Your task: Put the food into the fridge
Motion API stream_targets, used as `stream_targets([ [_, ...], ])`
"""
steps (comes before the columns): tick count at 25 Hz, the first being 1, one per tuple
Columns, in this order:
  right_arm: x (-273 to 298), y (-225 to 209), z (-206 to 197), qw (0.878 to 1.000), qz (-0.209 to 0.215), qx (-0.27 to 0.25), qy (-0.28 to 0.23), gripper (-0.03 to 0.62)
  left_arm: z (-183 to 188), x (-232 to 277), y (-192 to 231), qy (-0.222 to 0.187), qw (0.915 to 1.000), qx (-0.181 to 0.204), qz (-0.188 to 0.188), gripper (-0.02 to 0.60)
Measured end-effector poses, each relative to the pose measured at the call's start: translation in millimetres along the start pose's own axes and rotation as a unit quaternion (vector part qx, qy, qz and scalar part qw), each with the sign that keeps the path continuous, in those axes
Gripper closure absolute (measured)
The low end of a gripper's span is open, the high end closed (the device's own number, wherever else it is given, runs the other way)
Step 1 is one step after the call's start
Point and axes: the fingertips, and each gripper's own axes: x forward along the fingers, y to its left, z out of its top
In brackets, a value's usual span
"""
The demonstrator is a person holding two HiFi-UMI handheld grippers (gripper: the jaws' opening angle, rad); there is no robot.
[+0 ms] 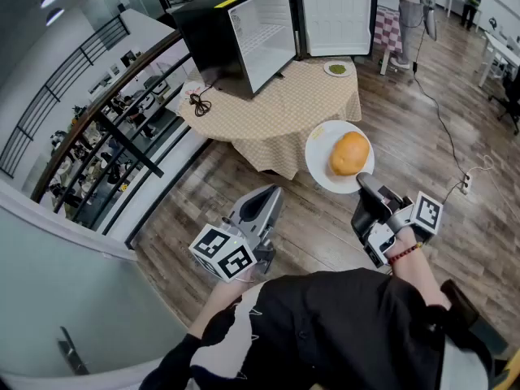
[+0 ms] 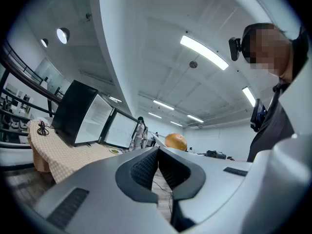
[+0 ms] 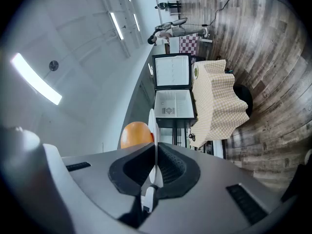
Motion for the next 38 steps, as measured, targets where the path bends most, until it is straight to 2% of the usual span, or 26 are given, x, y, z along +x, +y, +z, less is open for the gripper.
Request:
stream_targets([
  [17, 3, 3, -1, 0.999, 0.015, 0.019, -0.022, 0.569, 1, 2, 6, 0.015, 0.9998, 0.000, -0.013, 0.569],
  [20, 15, -3, -7, 0.999, 0.019, 0.023, -0.031, 0.569, 1, -1, 19, 0.021, 0.9995, 0.003, -0.023, 0.569],
  [26, 44, -3, -19, 0.998, 0.035, 0.011, -0.053, 0.569, 9, -14, 51, 0.029, 0.9983, 0.040, -0.030, 0.569],
  [31, 59, -7, -20, 0.998, 0.026, 0.000, -0.051, 0.569, 8, -8, 73, 0.029, 0.9987, 0.020, -0.036, 0.569],
  [35, 77, -15, -4, 0.998, 0.033, 0.002, -0.054, 0.569, 2, 9, 88, 0.032, 0.9985, 0.019, -0.040, 0.569],
  [38, 90, -29, 14, 0.998, 0.023, 0.009, -0.052, 0.569, -4, 29, 103, 0.034, 0.9987, 0.012, -0.037, 0.569],
])
